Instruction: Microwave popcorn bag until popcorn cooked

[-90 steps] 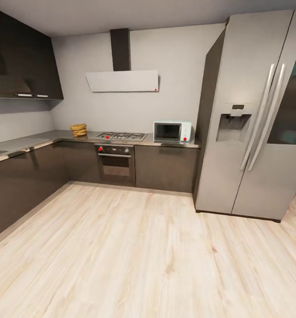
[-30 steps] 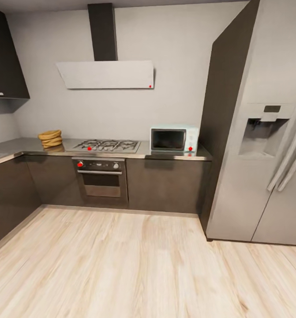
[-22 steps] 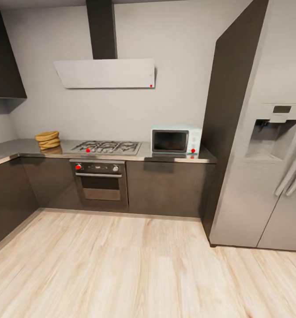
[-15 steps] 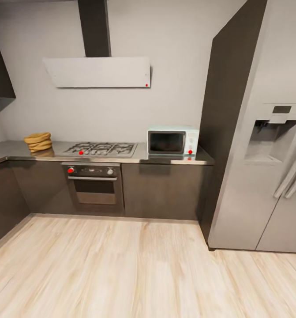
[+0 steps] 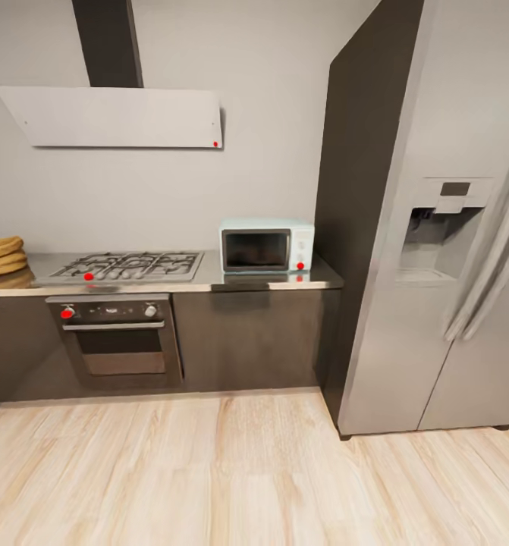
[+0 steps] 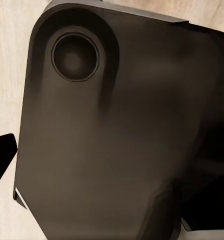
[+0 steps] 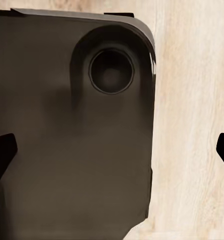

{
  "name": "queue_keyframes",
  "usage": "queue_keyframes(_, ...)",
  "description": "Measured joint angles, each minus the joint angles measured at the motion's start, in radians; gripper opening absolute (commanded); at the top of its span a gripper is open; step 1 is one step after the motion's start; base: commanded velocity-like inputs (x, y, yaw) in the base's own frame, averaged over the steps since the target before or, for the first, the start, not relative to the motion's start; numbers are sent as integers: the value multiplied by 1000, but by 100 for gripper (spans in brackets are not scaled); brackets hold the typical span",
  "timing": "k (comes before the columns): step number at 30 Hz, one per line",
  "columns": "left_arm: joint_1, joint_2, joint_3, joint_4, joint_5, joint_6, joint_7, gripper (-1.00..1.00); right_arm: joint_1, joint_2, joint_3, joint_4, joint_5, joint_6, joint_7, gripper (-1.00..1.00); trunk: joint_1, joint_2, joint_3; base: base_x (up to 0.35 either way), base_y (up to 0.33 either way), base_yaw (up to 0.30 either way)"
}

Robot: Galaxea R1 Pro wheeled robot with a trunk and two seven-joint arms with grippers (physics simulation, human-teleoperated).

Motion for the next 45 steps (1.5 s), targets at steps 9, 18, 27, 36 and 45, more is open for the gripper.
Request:
queue_keyframes(9,0,0,1,-1,1,-7,0,100,0,4,3,0,7,7,1,100,0,0,1,326,0,-21)
queue_keyframes(18,0,0,1,-3,1,-8,1,100,0,10,-3,0,70,3,-1,100,0,0,1,326,0,76)
queue_keyframes(27,0,0,1,-3,1,-8,1,100,0,6,-1,0,70,2,-1,100,0,0,1,326,0,106)
queue_keyframes(36,0,1,2,-6,-1,-9,1,100,0,4,1,0,71,1,-1,100,0,0,1,223,0,1)
queue_keyframes(45,0,2,2,-8,-1,-9,0,100,0,7,2,0,73,4,-1,100,0,0,1,24,0,0)
